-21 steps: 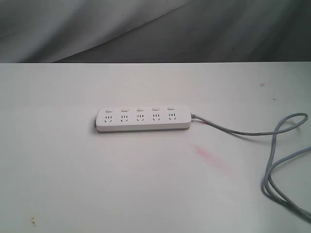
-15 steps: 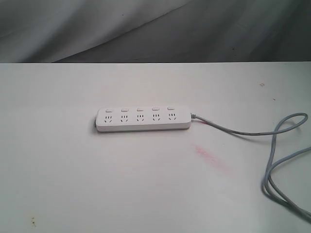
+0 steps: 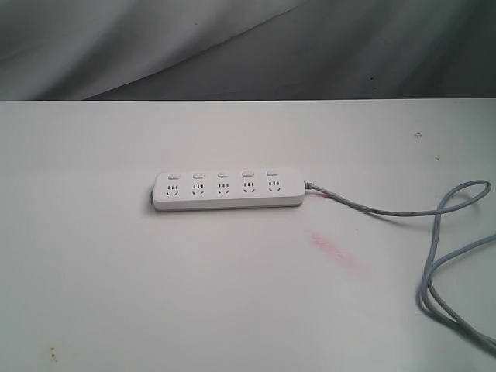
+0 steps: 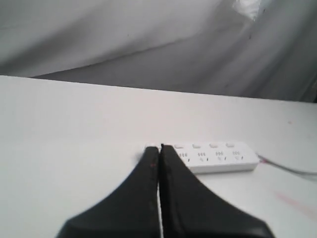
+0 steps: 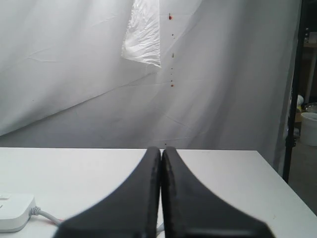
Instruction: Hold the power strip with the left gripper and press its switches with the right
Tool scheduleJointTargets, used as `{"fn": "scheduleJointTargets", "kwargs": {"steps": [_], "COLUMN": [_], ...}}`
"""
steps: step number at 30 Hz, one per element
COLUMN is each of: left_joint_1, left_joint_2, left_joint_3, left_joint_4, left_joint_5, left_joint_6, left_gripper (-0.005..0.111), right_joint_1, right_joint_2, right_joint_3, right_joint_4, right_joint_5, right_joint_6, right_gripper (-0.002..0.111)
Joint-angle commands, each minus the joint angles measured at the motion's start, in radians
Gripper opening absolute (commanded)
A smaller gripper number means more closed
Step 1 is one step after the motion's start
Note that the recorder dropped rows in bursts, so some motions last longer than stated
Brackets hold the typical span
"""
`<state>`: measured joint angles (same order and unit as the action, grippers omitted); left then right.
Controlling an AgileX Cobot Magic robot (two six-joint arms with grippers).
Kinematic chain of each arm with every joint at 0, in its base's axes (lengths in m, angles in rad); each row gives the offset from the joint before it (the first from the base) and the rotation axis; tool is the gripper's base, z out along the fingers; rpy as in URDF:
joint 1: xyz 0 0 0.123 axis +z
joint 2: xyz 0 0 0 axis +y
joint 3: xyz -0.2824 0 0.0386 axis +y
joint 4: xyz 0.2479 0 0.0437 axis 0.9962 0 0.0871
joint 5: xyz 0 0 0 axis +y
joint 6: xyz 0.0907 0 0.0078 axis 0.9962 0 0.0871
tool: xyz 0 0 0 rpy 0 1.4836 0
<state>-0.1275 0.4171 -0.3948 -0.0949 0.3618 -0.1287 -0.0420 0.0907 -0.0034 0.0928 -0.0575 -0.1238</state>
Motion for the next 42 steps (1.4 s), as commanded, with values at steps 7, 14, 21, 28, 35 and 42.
{"fn": "scheduleJointTargets", "kwargs": {"steps": [7, 14, 21, 28, 35, 42], "left_joint_1": [-0.006, 0.000, 0.000, 0.010, 0.106, 0.171], "left_joint_2": [0.464, 0.773, 1.073, 1.257, 1.345, 1.345], "left_joint_3": [-0.386, -0.556, -0.665, -0.681, -0.681, -0.681], "left_joint_4": [-0.242, -0.360, -0.496, -0.655, -0.879, -0.999], "left_joint_5": [0.223, 0.313, 0.311, 0.224, 0.434, 0.525], "left_joint_6": [0.632, 1.024, 1.316, 1.650, 1.857, 1.865], "left_gripper": [0.000, 0.000, 0.000, 0.000, 0.000, 0.000], "right_joint_1": [-0.008, -0.008, -0.008, -0.008, -0.008, -0.008], "right_joint_2": [-0.004, -0.004, -0.004, -0.004, -0.004, -0.004], "right_joint_3": [0.003, 0.003, 0.003, 0.003, 0.003, 0.003], "right_joint_4": [0.003, 0.003, 0.003, 0.003, 0.003, 0.003], "right_joint_5": [0.000, 0.000, 0.000, 0.000, 0.000, 0.000], "right_joint_6": [0.002, 0.002, 0.002, 0.002, 0.002, 0.002], "right_gripper": [0.000, 0.000, 0.000, 0.000, 0.000, 0.000]}}
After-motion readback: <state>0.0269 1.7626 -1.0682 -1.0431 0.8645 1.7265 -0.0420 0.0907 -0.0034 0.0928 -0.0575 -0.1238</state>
